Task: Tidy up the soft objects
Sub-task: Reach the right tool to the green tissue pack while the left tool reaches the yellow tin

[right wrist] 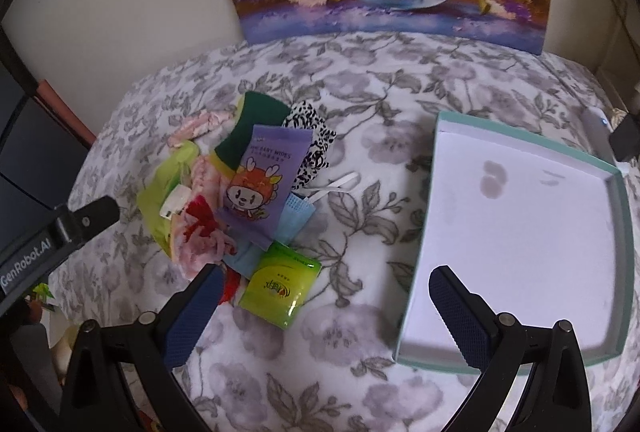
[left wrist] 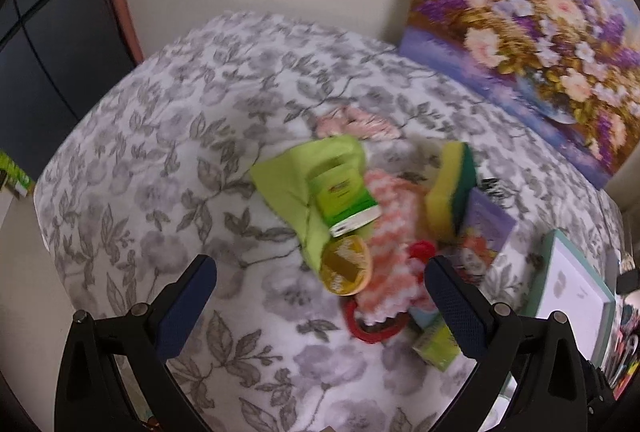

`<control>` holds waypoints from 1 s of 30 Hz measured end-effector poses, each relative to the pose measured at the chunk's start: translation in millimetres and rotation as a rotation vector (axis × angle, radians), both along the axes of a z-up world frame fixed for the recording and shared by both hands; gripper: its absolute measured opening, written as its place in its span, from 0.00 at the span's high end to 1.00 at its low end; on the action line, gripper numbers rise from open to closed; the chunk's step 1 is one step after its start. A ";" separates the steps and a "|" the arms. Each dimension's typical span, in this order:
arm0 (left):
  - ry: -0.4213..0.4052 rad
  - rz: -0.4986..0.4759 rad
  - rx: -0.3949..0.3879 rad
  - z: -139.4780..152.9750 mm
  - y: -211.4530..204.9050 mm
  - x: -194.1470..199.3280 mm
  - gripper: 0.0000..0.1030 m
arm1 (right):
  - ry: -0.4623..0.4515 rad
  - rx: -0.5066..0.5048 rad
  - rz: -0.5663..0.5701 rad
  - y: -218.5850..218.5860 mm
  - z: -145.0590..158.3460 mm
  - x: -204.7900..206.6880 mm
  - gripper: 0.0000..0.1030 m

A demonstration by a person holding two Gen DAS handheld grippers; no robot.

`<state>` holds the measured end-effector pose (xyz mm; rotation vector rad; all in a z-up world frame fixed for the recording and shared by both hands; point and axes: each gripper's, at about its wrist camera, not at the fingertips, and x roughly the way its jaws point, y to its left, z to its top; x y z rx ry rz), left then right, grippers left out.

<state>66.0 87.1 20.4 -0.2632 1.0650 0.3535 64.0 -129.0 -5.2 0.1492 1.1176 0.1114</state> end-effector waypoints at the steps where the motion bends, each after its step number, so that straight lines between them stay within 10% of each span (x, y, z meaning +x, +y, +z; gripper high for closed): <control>1: 0.006 0.008 -0.013 -4.0 4.4 0.7 0.00 | 0.008 -0.003 0.000 1.8 -4.3 2.5 0.00; 18: 0.170 0.072 -0.175 -65.1 26.6 10.7 0.00 | 0.119 0.070 0.047 34.1 -63.3 18.9 0.00; 30: 0.130 0.115 -0.248 -69.1 35.1 14.0 0.00 | 0.145 0.095 0.058 46.5 -83.4 21.7 0.19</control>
